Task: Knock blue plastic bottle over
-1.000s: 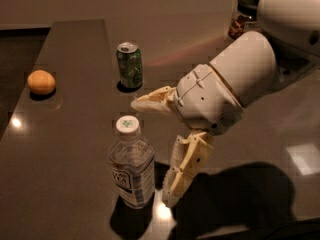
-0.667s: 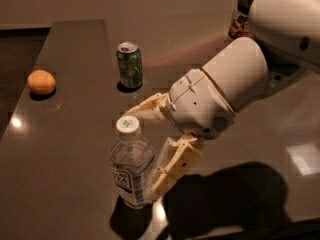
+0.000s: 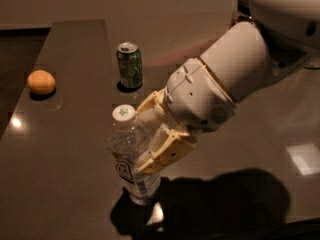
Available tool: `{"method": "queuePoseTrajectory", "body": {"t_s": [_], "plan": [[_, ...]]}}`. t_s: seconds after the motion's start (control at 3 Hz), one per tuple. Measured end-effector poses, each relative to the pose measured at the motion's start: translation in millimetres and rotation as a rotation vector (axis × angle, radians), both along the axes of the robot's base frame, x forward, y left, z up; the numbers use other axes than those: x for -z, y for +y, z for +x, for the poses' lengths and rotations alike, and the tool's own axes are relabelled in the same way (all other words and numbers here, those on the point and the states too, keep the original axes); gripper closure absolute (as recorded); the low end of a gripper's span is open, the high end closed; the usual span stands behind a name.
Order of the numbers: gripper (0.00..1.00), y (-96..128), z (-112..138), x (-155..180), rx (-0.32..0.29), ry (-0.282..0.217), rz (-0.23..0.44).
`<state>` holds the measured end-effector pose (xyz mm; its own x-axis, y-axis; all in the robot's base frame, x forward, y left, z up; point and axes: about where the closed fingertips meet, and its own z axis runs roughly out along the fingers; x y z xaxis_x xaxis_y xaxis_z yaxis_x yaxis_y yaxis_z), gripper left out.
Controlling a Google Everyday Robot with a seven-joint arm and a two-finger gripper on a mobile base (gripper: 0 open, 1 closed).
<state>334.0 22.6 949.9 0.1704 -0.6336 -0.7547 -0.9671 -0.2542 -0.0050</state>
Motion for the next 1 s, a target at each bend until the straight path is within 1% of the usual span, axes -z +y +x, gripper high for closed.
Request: {"method": "queuePoseTrajectory", "body": {"t_s": [0.33,0.67,1.0], "plan": [[0.96,-18,27,-19,0.093,-0.048,-0.128],[1.00,-34,56,-29,0.153,-0.092,-0.236],[1.00,-53,88,-27,0.198,-0.143,-0.365]]}}
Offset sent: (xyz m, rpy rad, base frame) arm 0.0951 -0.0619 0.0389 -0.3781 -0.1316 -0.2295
